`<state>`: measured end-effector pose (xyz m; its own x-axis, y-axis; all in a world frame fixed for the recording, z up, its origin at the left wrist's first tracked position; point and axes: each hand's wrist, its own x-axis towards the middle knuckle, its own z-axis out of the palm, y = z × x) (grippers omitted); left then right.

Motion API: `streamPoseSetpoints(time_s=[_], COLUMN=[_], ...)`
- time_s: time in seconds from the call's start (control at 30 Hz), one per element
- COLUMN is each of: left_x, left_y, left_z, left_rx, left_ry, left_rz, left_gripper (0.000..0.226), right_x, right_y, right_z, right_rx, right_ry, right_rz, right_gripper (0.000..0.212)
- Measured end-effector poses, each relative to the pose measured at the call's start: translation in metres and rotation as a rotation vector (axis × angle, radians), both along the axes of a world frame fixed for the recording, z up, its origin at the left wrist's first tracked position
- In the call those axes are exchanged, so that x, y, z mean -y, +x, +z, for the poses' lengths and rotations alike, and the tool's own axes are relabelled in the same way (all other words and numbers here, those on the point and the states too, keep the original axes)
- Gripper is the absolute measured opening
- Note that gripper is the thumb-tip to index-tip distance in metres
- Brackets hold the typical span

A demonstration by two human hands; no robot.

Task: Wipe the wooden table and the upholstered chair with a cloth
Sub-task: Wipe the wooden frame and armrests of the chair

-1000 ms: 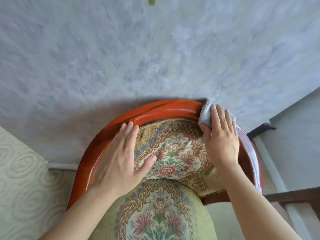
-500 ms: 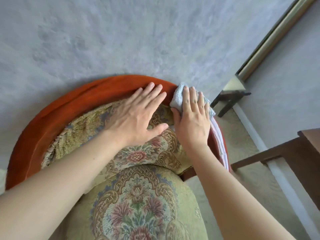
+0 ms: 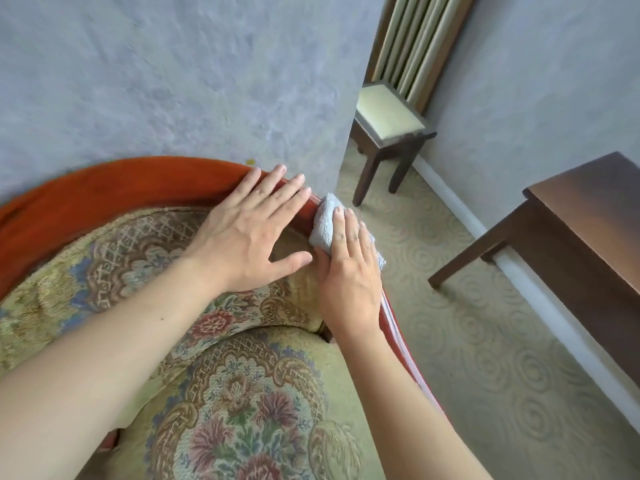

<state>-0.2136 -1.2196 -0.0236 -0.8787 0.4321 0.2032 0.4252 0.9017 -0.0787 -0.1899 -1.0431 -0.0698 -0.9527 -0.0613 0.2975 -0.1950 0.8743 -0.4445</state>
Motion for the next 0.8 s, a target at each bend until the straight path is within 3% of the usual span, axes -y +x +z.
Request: streamPoseSetpoints(time_s=[0.2,0.4,0.63,0.8], left_x=[-0.026,-0.03,-0.032,-0.038], left_y=[-0.013,-0.025,-0.025,-0.022], left_z=[-0.008,-0.014,-0.02,-0.022], left_rx=[-0.002,-0.022,-0.088,-0.105], left_ry=[-0.137,-0.26,-0.186,-0.165], left_rz=[-0.117,-0.157,-0.164,-0.146], left_gripper=[0.093,0.102,0.105,0.103], right_x=[-0.042,-0.029,-0.015,-0.037], right_y=[0.025,0.006,-0.013,0.03], right_z=[-0.018,-0.009,0.0,-0.029], right_rx=[0.103,0.154,0.113,0.158], right_ry=[-0.044,-0.123,-0.185,-0.058], right_rz=[-0.075,-0.092,-0.01,-0.142], right_gripper=[0.058,0.058,0.057,0.057])
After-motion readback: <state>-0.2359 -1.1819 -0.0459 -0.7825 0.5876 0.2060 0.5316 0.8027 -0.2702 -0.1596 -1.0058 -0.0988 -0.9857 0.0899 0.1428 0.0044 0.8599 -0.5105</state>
